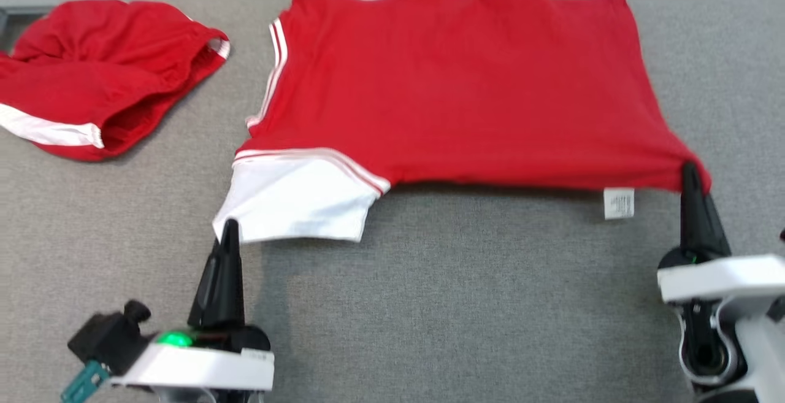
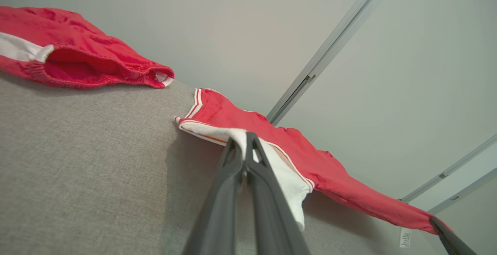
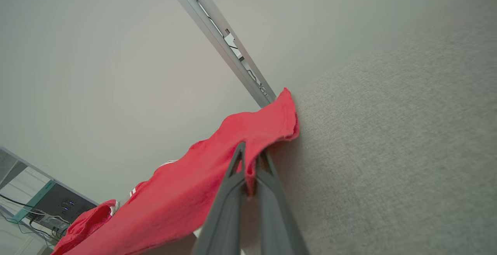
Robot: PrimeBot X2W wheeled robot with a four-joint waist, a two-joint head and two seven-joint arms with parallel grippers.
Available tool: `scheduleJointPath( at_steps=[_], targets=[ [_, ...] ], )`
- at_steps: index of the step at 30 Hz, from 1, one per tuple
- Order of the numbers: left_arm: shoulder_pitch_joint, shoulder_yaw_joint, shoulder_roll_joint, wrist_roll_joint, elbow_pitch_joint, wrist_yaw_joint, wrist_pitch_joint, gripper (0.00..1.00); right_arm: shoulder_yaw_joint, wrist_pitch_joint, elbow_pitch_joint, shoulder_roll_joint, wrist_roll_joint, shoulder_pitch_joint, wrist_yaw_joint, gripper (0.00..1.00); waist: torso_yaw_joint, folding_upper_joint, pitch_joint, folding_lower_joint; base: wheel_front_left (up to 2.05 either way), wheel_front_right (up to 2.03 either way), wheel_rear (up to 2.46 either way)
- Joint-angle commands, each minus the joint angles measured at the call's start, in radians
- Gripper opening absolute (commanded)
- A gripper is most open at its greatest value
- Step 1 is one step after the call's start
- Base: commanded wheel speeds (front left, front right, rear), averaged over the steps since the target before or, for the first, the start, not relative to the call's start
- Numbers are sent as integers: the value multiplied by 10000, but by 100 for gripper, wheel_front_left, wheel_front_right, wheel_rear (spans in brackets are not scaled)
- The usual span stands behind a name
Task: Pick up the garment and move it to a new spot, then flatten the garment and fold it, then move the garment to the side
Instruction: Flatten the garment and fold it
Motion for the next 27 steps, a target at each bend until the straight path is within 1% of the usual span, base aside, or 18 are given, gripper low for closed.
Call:
scheduleJointPath(
  at_steps=[1,3,4,7,11,19,23,27],
  targets=[
    [446,19,-6,121,-141,43,-47,0,-185,-44,-300,93,-153,619,19,0,101,0,-543,0,0,0,0],
    [884,-59,-9,168,-290,77,-48,0,-221,-45,-598,211,-300,1155,20,0,73,0,-797,0,0,0,0],
    [884,-59,-9,168,-290,77,-48,0,-221,-45,-598,211,-300,1155,20,0,73,0,-797,0,0,0,0],
    [1512,-156,143,262,-559,155,-10,0,-165,-45,-969,310,-407,1787,20,0,-84,0,-1139,0,0,0,0],
    [2102,-180,229,253,-916,325,73,0,-268,138,-1511,384,-466,2485,19,0,-236,0,-1502,0,0,0,0],
    [2505,-258,364,387,-1877,471,162,0,-710,555,-2399,610,-651,3518,20,0,-282,0,-1958,0,0,0,0],
    [2634,-435,448,413,-2314,557,419,0,-848,771,-2526,737,-738,3774,20,0,-265,0,-2018,0,0,0,0],
    [2637,-500,465,375,-2166,621,581,0,-813,850,-2281,840,-800,3760,20,0,-279,0,-1985,0,0,0,0]
  ],
)
